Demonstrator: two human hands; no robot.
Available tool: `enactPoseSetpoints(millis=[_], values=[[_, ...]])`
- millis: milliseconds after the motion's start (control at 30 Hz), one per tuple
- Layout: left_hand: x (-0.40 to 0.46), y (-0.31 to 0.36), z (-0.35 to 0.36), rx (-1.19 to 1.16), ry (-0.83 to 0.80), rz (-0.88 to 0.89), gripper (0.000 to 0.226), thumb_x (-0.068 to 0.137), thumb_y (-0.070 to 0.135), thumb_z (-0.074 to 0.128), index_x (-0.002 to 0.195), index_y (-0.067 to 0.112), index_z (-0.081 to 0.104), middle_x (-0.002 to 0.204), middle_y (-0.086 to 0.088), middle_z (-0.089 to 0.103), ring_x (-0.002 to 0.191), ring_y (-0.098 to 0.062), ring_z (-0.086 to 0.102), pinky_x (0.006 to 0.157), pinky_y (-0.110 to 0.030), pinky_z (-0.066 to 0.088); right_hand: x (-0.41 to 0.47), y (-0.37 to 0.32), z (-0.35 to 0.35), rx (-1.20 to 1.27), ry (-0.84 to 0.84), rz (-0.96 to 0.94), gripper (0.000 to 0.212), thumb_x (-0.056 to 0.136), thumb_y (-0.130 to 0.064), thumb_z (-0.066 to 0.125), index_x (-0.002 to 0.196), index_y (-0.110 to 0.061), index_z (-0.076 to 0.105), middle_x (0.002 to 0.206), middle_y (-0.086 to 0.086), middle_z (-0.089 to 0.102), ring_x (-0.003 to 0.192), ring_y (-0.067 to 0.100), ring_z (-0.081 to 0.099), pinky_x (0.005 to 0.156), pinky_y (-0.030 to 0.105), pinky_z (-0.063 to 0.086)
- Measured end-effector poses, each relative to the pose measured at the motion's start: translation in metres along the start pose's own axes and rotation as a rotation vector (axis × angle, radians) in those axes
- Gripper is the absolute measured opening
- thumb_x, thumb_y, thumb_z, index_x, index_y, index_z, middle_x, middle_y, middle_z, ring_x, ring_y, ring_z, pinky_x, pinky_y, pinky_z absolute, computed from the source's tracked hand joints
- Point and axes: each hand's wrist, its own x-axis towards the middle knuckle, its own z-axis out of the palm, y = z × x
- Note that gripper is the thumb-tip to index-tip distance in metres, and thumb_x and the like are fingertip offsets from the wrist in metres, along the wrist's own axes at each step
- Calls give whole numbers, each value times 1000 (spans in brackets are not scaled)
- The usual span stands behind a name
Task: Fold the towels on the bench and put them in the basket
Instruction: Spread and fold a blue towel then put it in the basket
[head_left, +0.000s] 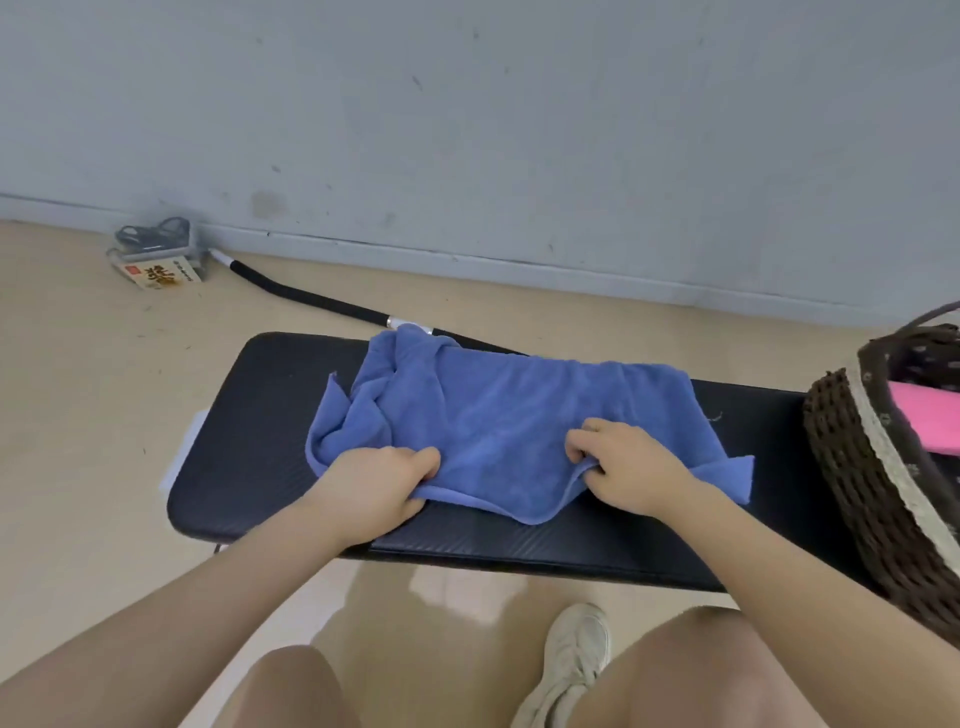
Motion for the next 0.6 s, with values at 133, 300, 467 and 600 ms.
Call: enactPoseSetpoints(millis=[133, 300, 467, 600], values=[[-22, 17, 3, 80, 16, -42, 13, 95, 24, 38, 104, 18, 46, 81, 3, 50, 71, -17, 46, 47, -24, 23, -31, 0, 3, -34, -37, 12, 33, 78, -7, 46, 55, -28, 37, 61, -8, 43, 69, 19, 38, 57, 23, 31], [-55, 45, 8, 124, -71, -119, 12, 95, 20, 37, 101, 16, 48, 66, 6, 36, 70, -20, 46, 59, -32, 35, -70, -13, 8, -3, -123, 29, 19, 76, -9, 48, 62, -18, 56, 71, -2, 62, 69, 17, 48, 72, 38, 48], [-72, 50, 19, -21, -78, -207, 18, 93, 31, 45, 102, 16, 47, 84, 2, 48, 77, -18, 45, 66, -35, 42, -82, -37, 12, -176, -230, 27, 4, 82, -24, 55, 79, -23, 52, 88, -1, 61, 79, 19, 50, 63, 30, 40], [-87, 47, 22, -265, 195, -262, 25, 93, 45, 44, 96, 21, 52, 89, 7, 53, 79, -15, 52, 60, -30, 40, -76, -76, -1, -92, -266, -108, 38, 76, -56, 64, 104, -32, 55, 90, -13, 61, 82, 10, 55, 71, 30, 45]])
